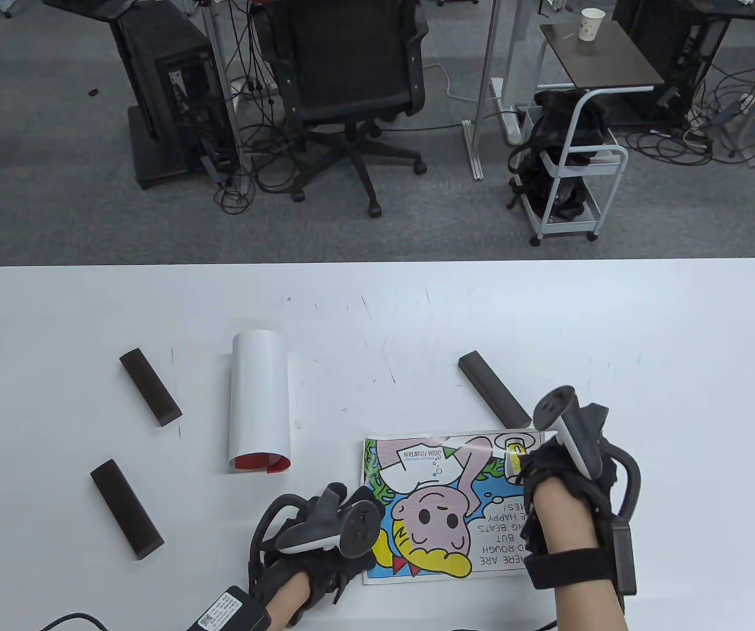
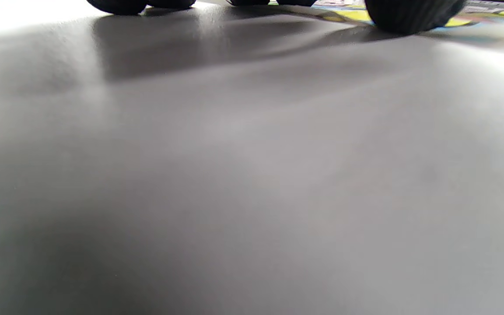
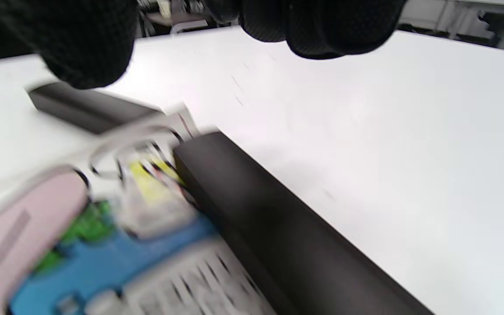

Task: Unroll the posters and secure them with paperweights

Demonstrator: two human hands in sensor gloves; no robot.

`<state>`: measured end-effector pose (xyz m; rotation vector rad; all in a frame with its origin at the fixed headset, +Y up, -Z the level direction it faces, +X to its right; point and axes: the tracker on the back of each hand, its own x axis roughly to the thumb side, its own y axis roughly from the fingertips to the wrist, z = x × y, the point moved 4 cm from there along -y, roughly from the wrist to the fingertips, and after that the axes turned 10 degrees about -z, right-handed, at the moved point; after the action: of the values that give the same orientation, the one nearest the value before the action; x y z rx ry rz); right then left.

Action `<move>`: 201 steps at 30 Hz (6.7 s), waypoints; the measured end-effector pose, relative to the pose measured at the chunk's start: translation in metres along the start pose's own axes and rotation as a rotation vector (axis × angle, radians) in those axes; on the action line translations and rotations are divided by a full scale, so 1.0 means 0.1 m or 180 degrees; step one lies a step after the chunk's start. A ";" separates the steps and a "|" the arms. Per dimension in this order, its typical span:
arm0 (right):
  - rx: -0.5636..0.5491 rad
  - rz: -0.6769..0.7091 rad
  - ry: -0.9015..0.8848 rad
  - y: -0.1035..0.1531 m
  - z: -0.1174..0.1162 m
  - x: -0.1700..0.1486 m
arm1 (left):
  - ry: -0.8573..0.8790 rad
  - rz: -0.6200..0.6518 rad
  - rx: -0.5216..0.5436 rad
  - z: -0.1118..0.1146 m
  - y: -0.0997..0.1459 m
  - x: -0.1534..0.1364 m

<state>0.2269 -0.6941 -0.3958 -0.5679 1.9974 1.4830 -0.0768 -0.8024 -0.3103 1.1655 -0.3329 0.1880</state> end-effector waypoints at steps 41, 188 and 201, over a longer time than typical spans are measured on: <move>-0.0413 0.1409 -0.1313 0.50 0.59 0.57 | 0.2202 -0.0146 0.0985 -0.44 0.31 -0.64; 0.0598 0.2428 -0.0370 2.15 -1.37 2.11 | 0.0385 -0.2153 0.0318 -0.46 0.76 -1.63; 0.0208 0.2498 0.0081 2.21 -1.56 2.27 | -0.0263 -0.1532 0.0244 -0.31 0.57 -1.64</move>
<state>-0.1139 -0.7780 -0.3583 0.2798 2.4142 1.8179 -0.2433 -0.7476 -0.3295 1.2977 -0.1104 -0.2708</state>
